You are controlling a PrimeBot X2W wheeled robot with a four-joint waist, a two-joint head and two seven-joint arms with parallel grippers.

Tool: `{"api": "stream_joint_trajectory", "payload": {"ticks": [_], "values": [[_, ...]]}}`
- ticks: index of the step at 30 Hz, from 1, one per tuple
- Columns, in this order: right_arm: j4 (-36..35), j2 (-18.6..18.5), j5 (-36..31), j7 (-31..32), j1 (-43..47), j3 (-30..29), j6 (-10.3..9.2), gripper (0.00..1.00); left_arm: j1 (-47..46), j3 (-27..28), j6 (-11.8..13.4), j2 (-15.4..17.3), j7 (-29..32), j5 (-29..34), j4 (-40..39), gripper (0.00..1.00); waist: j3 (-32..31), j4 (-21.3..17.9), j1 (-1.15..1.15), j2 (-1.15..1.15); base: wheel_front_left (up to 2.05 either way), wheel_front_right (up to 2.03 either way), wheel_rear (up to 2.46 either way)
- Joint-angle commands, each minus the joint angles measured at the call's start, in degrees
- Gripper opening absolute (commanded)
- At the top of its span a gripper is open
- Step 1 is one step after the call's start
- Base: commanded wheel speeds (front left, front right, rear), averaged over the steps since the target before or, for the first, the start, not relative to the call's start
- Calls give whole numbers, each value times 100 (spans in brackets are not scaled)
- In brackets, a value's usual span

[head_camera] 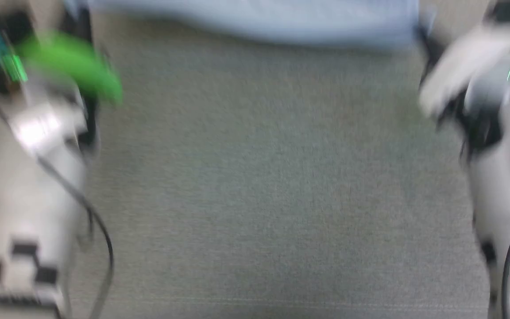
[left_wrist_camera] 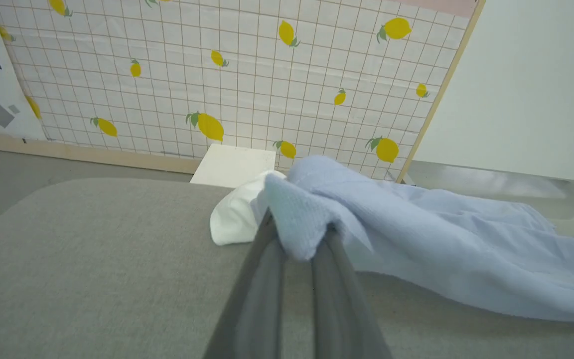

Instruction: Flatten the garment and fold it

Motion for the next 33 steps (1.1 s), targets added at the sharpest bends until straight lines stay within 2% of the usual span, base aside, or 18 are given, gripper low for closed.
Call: {"api": "stream_joint_trajectory", "payload": {"ticks": [1,6,9,15,20,26,33], "values": [[-111,-77,190,-22,381,59,-8,0,447,55,-32,-62,-26,-180,-76,0,-1169,346,1,0,0,0,0],[-525,-357,626,-3,1830,236,-8,0,2105,228,-73,-267,189,-844,-456,0,-1686,258,1,0,0,0,0],[-769,-433,789,36,2549,178,-8,0,2998,285,35,-264,508,-1100,-775,0,-1891,186,1,0,0,0,0],[-1382,-512,832,296,3899,38,-8,0,4628,334,386,-166,1410,-1584,-1638,0,-2057,40,1,0,0,0,0],[-1786,-435,727,828,4731,-258,-8,0,5698,487,886,-88,2031,-1960,-2436,0,-2046,-54,1,0,0,0,0],[-2181,-261,520,1292,5186,-526,-8,0,6373,563,1306,-43,2308,-2077,-3248,0,-2001,-138,1,0,0,0,0],[-2601,-173,370,1530,5039,-621,-8,0,6322,630,1422,51,2099,-1874,-3927,0,-1976,-162,1,0,0,0,0]]}}
